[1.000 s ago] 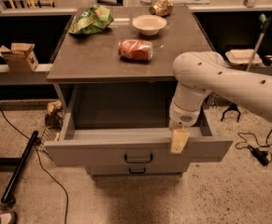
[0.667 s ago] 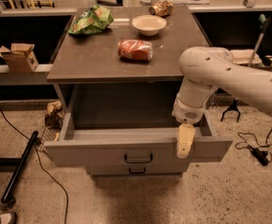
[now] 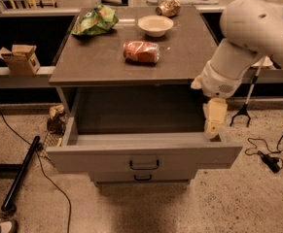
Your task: Open top drawer
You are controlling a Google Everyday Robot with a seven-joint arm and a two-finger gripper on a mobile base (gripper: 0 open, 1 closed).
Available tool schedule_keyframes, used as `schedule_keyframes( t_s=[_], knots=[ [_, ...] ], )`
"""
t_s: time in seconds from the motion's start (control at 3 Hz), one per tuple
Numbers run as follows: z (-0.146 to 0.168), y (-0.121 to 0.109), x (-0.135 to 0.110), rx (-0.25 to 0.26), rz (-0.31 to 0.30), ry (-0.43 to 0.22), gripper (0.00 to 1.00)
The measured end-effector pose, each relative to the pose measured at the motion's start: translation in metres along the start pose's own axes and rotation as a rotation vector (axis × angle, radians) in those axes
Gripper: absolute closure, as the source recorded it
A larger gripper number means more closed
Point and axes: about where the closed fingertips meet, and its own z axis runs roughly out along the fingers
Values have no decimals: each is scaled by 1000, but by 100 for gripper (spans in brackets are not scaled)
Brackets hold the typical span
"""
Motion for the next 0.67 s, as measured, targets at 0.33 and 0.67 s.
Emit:
schedule_keyframes(
  t_s=[0.33, 0.67],
  knots=[
    [-47, -11, -1, 50, -43, -30, 0],
    [-61, -28, -1, 43, -52, -53, 0]
  ],
)
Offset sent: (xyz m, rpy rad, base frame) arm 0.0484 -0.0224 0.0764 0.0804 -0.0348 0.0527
